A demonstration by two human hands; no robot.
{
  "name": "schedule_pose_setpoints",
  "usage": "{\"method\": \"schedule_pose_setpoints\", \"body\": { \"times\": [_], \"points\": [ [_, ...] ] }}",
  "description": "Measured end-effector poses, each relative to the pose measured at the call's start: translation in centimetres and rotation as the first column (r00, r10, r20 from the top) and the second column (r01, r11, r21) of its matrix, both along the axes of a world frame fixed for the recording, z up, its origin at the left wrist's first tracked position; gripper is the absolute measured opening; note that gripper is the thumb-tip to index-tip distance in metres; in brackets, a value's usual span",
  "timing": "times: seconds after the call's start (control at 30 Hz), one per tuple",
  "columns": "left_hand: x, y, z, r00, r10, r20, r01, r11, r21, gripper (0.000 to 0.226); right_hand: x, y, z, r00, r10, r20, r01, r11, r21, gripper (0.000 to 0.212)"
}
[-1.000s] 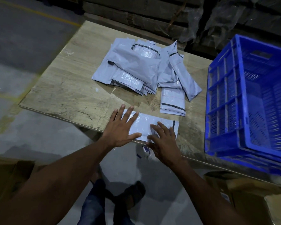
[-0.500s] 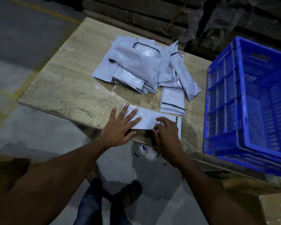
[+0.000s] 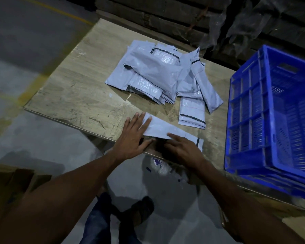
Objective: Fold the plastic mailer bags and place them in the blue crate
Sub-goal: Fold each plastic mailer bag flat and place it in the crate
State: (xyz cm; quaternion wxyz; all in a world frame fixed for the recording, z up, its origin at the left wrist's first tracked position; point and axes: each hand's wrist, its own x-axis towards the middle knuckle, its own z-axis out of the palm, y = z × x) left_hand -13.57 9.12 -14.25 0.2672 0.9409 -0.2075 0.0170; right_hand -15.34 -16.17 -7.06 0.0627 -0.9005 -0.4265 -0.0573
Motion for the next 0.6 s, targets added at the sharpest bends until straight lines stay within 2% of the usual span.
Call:
{"method": "schedule_pose_setpoints", "body": {
  "times": [0.1, 0.2, 0.3, 0.37, 0.47, 0.6],
  "points": [
    [-0.2, -0.4, 0.3, 0.994, 0.099, -0.035, -0.102, 0.99, -0.1, 0.09, 0.6, -1.1, 2.0, 0.994, -0.102, -0.034, 0.103, 0.994, 0.033, 0.029],
    [0.0, -0.5, 0.3, 0.994, 0.087, -0.066, -0.092, 0.993, -0.079, 0.089, 0.6, -1.9, 3.8, 0.971, -0.205, -0.125, 0.219, 0.969, 0.116, 0.044],
    [0.0, -0.5, 0.1, 0.993, 0.084, -0.081, -0.085, 0.996, -0.019, 0.09, 0.3, -1.7, 5.2, 0.963, -0.189, -0.19, 0.237, 0.933, 0.272, 0.041],
    [-0.1, -0.6, 0.1, 0.993, 0.078, -0.084, -0.077, 0.997, 0.009, 0.091, 0.3, -1.6, 5.8, 0.954, -0.152, -0.259, 0.229, 0.927, 0.297, 0.042],
    [-0.1, -0.6, 0.4, 0.996, 0.065, -0.069, -0.063, 0.998, 0.031, 0.091, 2.5, -2.4, 5.4, 0.954, -0.13, -0.269, 0.175, 0.973, 0.151, 0.049],
    [-0.1, -0.6, 0.3, 0.998, 0.049, -0.038, -0.044, 0.992, 0.119, 0.089, 6.1, -2.8, 3.7, 0.978, -0.167, -0.126, 0.156, 0.984, -0.09, 0.051]
  ]
}}
